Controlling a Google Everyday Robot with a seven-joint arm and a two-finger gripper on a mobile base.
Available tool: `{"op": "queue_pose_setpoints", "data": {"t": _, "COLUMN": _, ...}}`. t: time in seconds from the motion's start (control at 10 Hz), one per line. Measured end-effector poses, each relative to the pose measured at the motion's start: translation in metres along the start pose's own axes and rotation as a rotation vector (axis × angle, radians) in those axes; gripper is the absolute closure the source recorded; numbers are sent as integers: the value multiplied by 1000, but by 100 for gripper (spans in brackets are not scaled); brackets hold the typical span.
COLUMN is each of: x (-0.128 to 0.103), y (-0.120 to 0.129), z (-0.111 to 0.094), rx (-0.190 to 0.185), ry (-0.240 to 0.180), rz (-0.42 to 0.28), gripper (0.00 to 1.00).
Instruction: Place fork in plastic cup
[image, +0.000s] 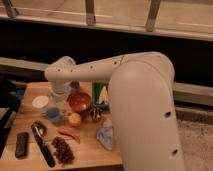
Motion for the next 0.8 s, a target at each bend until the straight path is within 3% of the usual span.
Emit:
{"op": "queue_pose_setpoints", "data": {"t": 0.3, "x": -20, "y": 6, "z": 10, "rx": -5, "ry": -29, "rz": -36, "gripper": 94}}
{"op": "queue_pose_setpoints", "data": {"t": 0.8, "x": -43, "y": 25, "z": 26, "rx": -59, "ry": -98, "rz": -86, "gripper": 94}}
